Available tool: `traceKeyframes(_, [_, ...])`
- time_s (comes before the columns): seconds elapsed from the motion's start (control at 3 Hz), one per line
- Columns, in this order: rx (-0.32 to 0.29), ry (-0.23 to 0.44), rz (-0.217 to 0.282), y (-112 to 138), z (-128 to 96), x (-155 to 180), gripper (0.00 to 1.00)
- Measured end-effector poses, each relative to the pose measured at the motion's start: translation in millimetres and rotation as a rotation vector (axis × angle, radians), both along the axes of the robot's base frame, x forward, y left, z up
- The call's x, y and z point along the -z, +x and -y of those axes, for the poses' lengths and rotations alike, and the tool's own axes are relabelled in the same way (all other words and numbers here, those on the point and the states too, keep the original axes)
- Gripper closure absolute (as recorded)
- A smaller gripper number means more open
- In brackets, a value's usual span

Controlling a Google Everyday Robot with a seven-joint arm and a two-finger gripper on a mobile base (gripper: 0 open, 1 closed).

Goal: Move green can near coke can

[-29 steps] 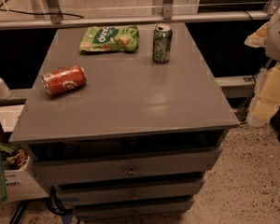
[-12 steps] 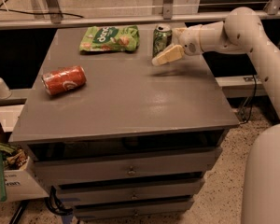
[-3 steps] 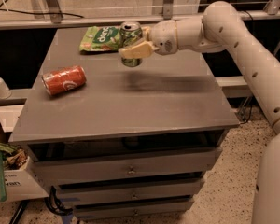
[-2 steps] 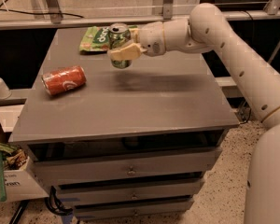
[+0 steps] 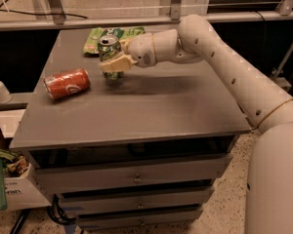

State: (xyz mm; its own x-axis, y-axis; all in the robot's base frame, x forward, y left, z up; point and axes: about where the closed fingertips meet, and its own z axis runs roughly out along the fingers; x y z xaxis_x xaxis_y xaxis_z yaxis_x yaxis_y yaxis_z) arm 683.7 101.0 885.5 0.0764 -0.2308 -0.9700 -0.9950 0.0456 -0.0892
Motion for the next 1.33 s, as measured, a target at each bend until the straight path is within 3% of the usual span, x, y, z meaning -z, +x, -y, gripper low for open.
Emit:
traceKeyframes(0.67, [-0.067, 0.031, -0.015, -2.5, -37.9, 17.0, 1.0])
traceKeyframes(1.33, [-0.086, 0.038, -0.032, -6.2, -47.1, 23.7, 1.0])
